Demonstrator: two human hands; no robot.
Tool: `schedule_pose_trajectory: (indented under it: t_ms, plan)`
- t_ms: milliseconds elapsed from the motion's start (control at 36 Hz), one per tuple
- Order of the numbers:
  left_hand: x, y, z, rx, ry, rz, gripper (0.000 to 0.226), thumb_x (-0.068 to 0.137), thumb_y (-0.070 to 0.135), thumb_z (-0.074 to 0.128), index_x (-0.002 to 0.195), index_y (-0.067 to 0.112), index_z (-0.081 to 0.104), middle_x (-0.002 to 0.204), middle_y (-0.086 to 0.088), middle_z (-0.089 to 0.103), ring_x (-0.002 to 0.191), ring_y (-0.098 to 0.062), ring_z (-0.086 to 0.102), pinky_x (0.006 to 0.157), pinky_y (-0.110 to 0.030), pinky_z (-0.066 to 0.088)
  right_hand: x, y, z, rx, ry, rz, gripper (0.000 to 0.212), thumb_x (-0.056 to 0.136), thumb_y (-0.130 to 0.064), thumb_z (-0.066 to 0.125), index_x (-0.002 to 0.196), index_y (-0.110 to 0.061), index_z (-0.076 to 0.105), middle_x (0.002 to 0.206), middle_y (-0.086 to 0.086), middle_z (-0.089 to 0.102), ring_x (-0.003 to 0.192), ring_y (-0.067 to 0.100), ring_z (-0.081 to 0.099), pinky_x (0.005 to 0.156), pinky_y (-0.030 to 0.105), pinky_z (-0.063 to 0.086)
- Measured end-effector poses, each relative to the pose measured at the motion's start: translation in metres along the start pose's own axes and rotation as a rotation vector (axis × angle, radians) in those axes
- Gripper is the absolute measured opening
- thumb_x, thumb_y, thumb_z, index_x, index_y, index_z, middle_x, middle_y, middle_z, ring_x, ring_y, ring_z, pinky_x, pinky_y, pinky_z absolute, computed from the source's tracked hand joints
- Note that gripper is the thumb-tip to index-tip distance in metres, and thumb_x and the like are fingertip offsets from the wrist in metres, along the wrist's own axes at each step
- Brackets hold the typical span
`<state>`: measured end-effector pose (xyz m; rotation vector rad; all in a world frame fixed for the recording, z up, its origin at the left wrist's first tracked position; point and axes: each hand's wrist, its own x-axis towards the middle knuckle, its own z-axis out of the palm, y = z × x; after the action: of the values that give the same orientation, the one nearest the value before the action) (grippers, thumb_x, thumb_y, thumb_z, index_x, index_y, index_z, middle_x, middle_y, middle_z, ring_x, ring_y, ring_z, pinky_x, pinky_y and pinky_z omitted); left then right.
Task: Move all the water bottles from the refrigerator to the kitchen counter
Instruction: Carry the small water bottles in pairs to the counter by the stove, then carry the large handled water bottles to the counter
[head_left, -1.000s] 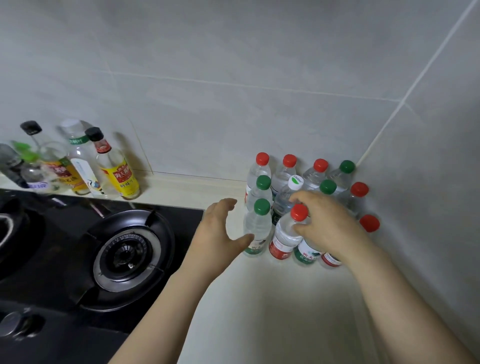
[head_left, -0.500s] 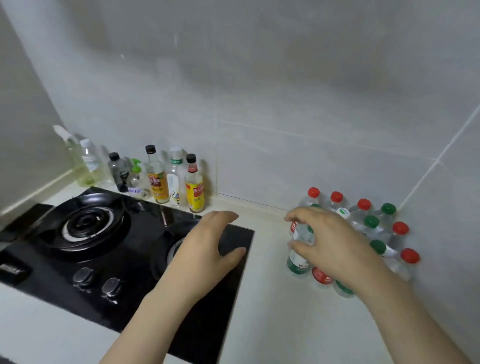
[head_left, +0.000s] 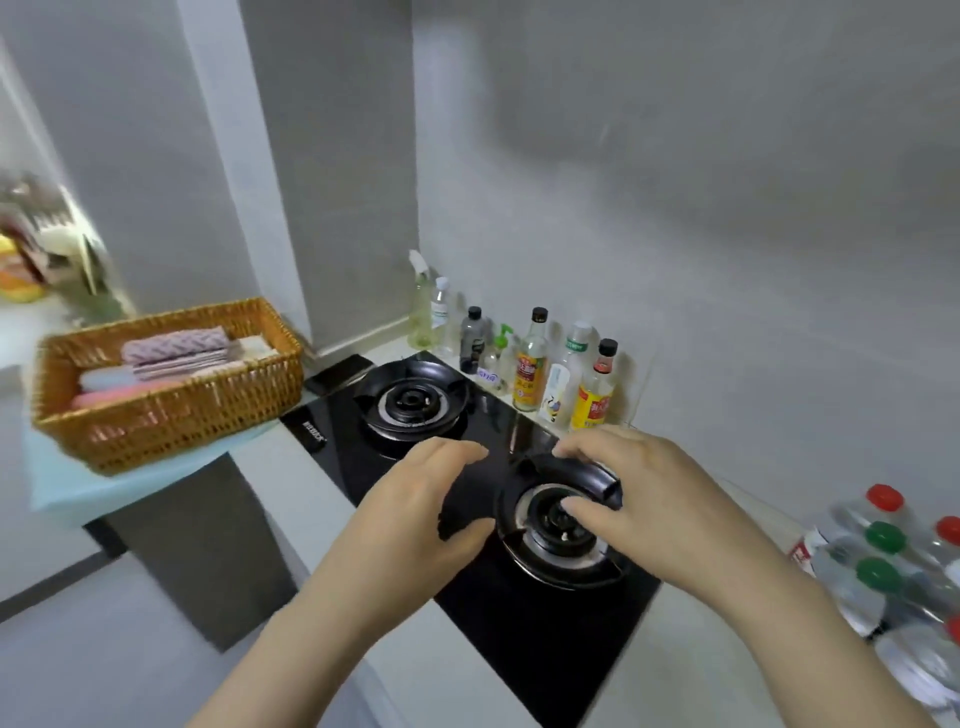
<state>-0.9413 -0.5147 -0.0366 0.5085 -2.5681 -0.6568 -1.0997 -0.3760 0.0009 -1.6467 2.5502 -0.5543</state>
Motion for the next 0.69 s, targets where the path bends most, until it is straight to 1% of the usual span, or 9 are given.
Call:
schedule_pose_trajectory:
  t_ms: [56, 167, 194, 278, 333, 417, 472, 556, 694]
  plan:
    - [-0.013, -0.005, -0.005, 0.027, 0.026, -0.058, 0.047, 0.085, 0.035, 0.065, 0.128, 0.035, 0.045, 0.12, 0.028, 0.041, 0.103, 0.011, 0.044, 0.081, 0.001, 0.032, 0.009, -0.009, 0.004, 0.018, -0.033, -0.073, 0.037, 0.085, -0.034, 0.065, 0.12, -0.037, 0.054, 0.115, -0.026, 0.051, 0.108, -0.002, 0.05, 0.09, 0.016, 0.04]
    - [-0.045, -0.012, -0.014, 0.091, 0.084, -0.201, 0.047, 0.086, 0.038, 0.063, 0.128, 0.037, 0.043, 0.116, 0.033, 0.035, 0.099, 0.024, 0.037, 0.082, 0.006, 0.025, 0.027, -0.026, 0.016, 0.058, -0.091, -0.224, 0.035, 0.084, -0.035, 0.065, 0.118, -0.038, 0.054, 0.114, -0.026, 0.052, 0.108, -0.003, 0.051, 0.093, 0.021, 0.043]
    - [-0.053, -0.013, -0.016, 0.101, 0.096, -0.246, 0.047, 0.086, 0.04, 0.063, 0.129, 0.038, 0.041, 0.114, 0.034, 0.033, 0.1, 0.024, 0.036, 0.082, 0.007, 0.025, 0.031, -0.031, 0.021, 0.063, -0.106, -0.264, 0.034, 0.084, -0.035, 0.064, 0.117, -0.038, 0.054, 0.113, -0.026, 0.052, 0.108, -0.003, 0.051, 0.092, 0.021, 0.043]
    - [-0.08, -0.015, -0.023, 0.127, 0.143, -0.373, 0.048, 0.087, 0.041, 0.061, 0.13, 0.04, 0.04, 0.119, 0.033, 0.034, 0.102, 0.015, 0.037, 0.082, 0.006, 0.027, 0.039, -0.051, 0.033, 0.096, -0.162, -0.376, 0.032, 0.085, -0.034, 0.064, 0.115, -0.036, 0.055, 0.11, -0.023, 0.055, 0.101, -0.001, 0.055, 0.086, 0.016, 0.043]
    - [-0.098, -0.013, -0.03, 0.133, 0.177, -0.446, 0.047, 0.088, 0.04, 0.061, 0.13, 0.041, 0.04, 0.124, 0.031, 0.036, 0.106, 0.012, 0.04, 0.084, 0.005, 0.029, 0.042, -0.066, 0.042, 0.113, -0.191, -0.455, 0.034, 0.085, -0.033, 0.064, 0.118, -0.034, 0.055, 0.113, -0.022, 0.056, 0.104, 0.001, 0.055, 0.088, 0.016, 0.043]
    - [-0.126, -0.012, -0.04, 0.14, 0.22, -0.535, 0.046, 0.087, 0.039, 0.061, 0.126, 0.047, 0.037, 0.116, 0.036, 0.034, 0.103, 0.024, 0.036, 0.081, 0.009, 0.026, 0.044, -0.091, 0.056, 0.133, -0.242, -0.564, 0.036, 0.086, -0.032, 0.064, 0.121, -0.031, 0.055, 0.118, -0.022, 0.055, 0.106, -0.006, 0.048, 0.086, 0.005, 0.036]
    - [-0.146, -0.011, -0.047, 0.164, 0.249, -0.602, 0.048, 0.088, 0.041, 0.06, 0.128, 0.048, 0.035, 0.114, 0.038, 0.031, 0.101, 0.029, 0.032, 0.08, 0.01, 0.024, 0.044, -0.11, 0.063, 0.139, -0.267, -0.632, 0.037, 0.086, -0.033, 0.064, 0.122, -0.032, 0.055, 0.12, -0.022, 0.054, 0.106, -0.007, 0.047, 0.085, 0.002, 0.032]
    - [-0.175, -0.009, -0.058, 0.189, 0.313, -0.683, 0.05, 0.088, 0.041, 0.059, 0.132, 0.043, 0.036, 0.121, 0.033, 0.033, 0.102, 0.025, 0.035, 0.081, 0.01, 0.024, 0.04, -0.141, 0.07, 0.143, -0.299, -0.728, 0.037, 0.088, -0.035, 0.062, 0.124, -0.033, 0.053, 0.123, -0.021, 0.054, 0.112, -0.005, 0.048, 0.092, 0.009, 0.034]
    - [-0.218, -0.004, -0.077, 0.22, 0.429, -0.783, 0.051, 0.087, 0.04, 0.06, 0.134, 0.038, 0.039, 0.129, 0.025, 0.039, 0.112, 0.01, 0.038, 0.082, 0.007, 0.023, 0.026, -0.195, 0.078, 0.14, -0.33, -0.863, 0.041, 0.089, -0.038, 0.06, 0.128, -0.035, 0.048, 0.128, -0.02, 0.052, 0.116, -0.004, 0.047, 0.097, 0.012, 0.035]
